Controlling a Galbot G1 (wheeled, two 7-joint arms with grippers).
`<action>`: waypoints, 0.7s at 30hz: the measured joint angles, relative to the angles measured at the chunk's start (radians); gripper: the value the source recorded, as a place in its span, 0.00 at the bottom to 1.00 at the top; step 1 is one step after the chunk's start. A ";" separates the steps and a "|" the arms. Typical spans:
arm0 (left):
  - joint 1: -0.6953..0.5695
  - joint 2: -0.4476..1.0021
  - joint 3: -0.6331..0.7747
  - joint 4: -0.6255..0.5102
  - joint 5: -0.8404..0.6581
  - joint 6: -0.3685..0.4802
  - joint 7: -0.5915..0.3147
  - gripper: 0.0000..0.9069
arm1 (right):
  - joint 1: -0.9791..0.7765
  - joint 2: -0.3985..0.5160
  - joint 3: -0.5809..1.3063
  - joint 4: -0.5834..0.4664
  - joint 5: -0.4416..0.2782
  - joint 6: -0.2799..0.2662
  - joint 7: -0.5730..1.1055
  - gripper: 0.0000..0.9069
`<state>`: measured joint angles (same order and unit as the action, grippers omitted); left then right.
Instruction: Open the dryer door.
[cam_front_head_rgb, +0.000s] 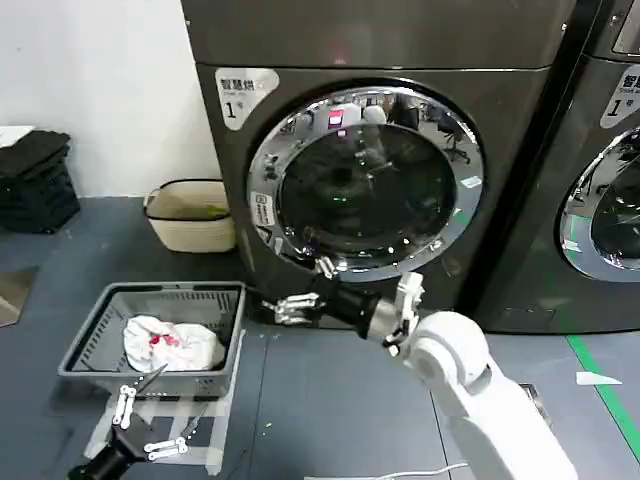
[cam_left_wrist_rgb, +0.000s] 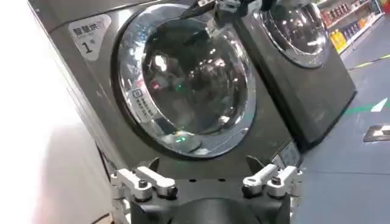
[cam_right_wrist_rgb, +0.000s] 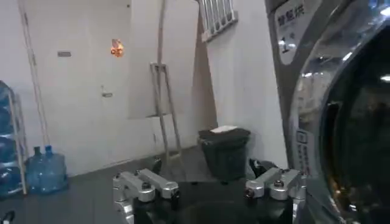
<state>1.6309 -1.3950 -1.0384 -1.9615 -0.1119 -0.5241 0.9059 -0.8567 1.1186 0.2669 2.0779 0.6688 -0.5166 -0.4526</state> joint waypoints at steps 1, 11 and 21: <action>0.001 0.000 0.000 0.000 0.000 0.000 0.000 1.00 | -0.008 -0.008 0.017 -0.001 0.000 0.003 0.000 1.00; 0.000 0.005 0.000 -0.002 -0.003 0.000 -0.001 1.00 | -0.013 -0.057 0.152 -0.078 -0.103 0.105 -0.003 1.00; 0.005 0.005 -0.005 -0.013 -0.006 -0.001 -0.002 1.00 | 0.051 -0.054 0.131 -0.231 -0.157 0.181 -0.005 1.00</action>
<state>1.6360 -1.3903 -1.0430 -1.9740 -0.1182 -0.5255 0.9036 -0.8057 1.0646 0.3977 1.8469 0.5115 -0.3357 -0.4579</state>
